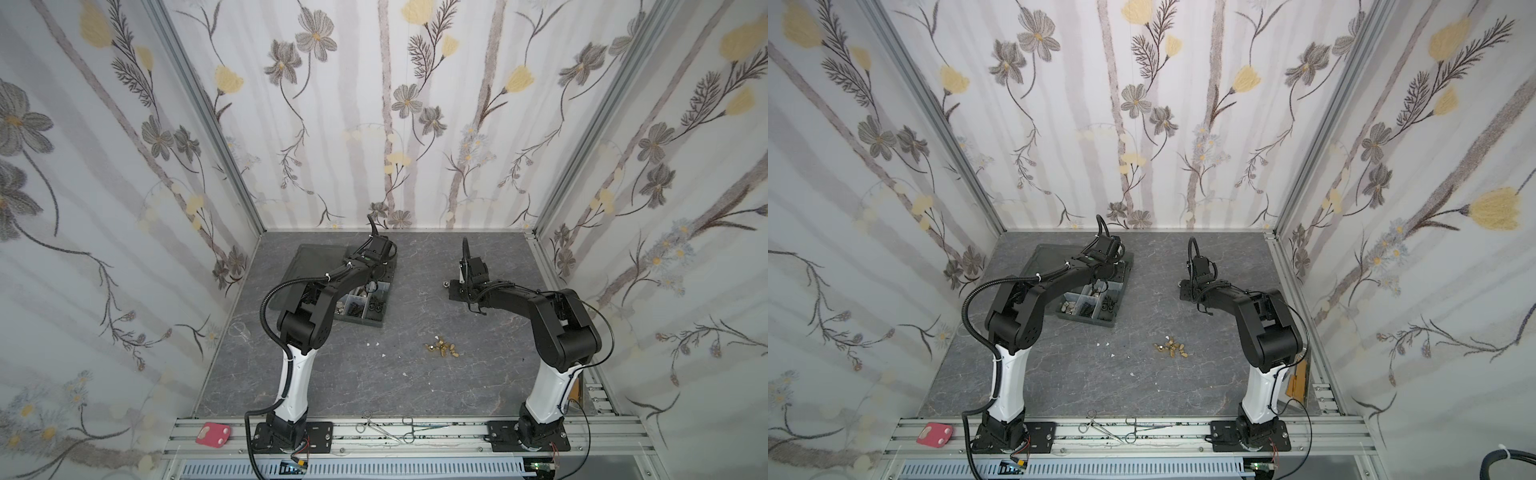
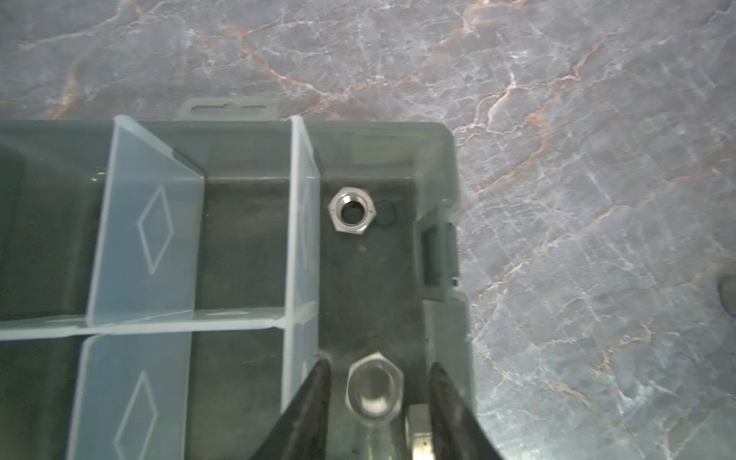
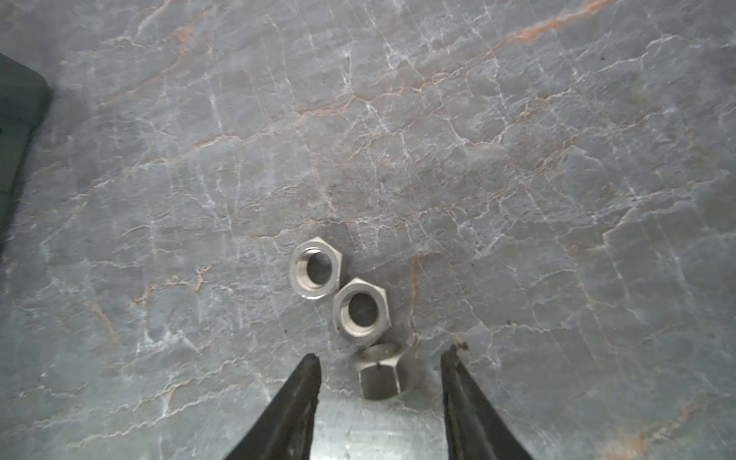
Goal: Sort the screws and nuts into containers
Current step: Place the nut into the container, then pick up the nut from the middle-right of the table.
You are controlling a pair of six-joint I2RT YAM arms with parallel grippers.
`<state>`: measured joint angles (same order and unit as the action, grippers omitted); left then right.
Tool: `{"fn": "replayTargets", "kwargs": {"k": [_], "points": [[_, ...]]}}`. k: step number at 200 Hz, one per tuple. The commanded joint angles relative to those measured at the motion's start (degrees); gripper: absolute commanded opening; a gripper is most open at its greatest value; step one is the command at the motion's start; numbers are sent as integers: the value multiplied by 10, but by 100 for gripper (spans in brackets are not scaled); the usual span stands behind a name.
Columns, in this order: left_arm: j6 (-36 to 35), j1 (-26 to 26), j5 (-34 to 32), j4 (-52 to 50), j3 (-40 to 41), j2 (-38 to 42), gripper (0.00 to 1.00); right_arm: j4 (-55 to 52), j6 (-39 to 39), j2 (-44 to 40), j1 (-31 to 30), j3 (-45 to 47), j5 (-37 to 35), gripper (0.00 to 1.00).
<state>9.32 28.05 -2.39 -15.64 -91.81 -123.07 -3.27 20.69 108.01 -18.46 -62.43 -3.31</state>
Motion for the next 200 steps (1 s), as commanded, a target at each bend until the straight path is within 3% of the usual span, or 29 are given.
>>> {"fn": "replayTargets", "kwargs": {"k": [1, 80, 99, 167, 189, 200], "points": [[18, -3, -11, -1, -4, -3, 54, -35, 1, 12, 0, -13, 8, 50], [7, 32, -34, 25, 18, 82, 57, -17, -15, 49, -3, -29, -8, 44], [9, 44, -24, 41, 34, 111, 57, -11, -10, 48, -3, -27, -9, 32], [21, 49, -55, 137, 157, 216, 58, -8, 0, 11, -3, -9, -6, 12], [21, 46, -63, 158, 173, 229, 59, -7, 1, 5, -4, -6, -4, 11], [22, 45, -61, 164, 189, 229, 59, -15, 0, 5, -4, -10, -2, 20]]}}
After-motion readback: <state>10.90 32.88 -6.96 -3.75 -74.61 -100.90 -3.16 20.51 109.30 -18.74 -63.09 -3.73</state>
